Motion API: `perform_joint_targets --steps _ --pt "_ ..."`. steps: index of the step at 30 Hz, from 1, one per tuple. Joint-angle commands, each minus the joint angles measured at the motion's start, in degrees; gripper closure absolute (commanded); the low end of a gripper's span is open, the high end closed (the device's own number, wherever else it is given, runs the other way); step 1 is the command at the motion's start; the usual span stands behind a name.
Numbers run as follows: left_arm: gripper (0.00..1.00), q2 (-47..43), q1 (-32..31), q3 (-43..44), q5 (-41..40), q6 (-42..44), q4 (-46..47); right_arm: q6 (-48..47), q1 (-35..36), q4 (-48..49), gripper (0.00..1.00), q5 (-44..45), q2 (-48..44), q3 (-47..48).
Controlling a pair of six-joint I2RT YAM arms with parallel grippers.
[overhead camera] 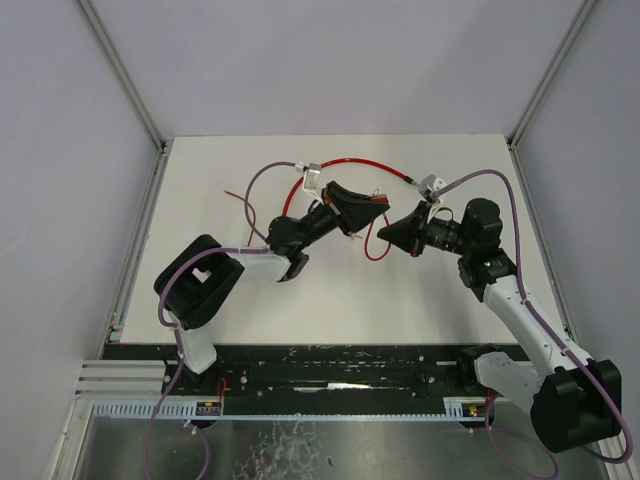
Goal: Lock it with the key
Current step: Lock the lock.
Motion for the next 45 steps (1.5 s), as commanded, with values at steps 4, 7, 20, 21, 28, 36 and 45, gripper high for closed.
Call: perform_joint_targets --steps 4,7,20,21,28,36,45 --pt "1.0 -0.4 -0.8 -0.4 -1.1 2.9 3.6 3.0 0.4 5.9 1.0 -1.4 -1.5 0.9" --pt "1.0 -0.8 -0.8 -0.9 -1.7 3.4 3.6 3.3 0.1 6.0 1.0 -1.5 -1.7 0.9" --pt "1.0 -1.3 -1.3 -1.5 -3.2 5.4 3.6 5.8 -0.2 8.6 1.0 -1.7 -1.4 0.3" --pt "1.0 -1.2 -1.5 -1.6 -3.4 5.8 3.6 6.2 -0.2 9.2 1.0 -1.7 -1.3 0.2" --pt "1.0 -0.9 -3.1 -1.7 -5.0 8.6 3.6 7.9 -0.2 11.8 1.0 -2.4 -1.6 -0.8" --pt "1.0 -0.3 -3.6 -1.6 -4.7 10.0 3.6 8.8 -0.2 13.4 1.0 -2.9 -1.8 -1.1" --pt "1.0 0.9 -3.9 -2.5 -4.1 12.6 3.6 10.8 -0.4 15.8 1.0 -5.5 -2.8 -1.0"
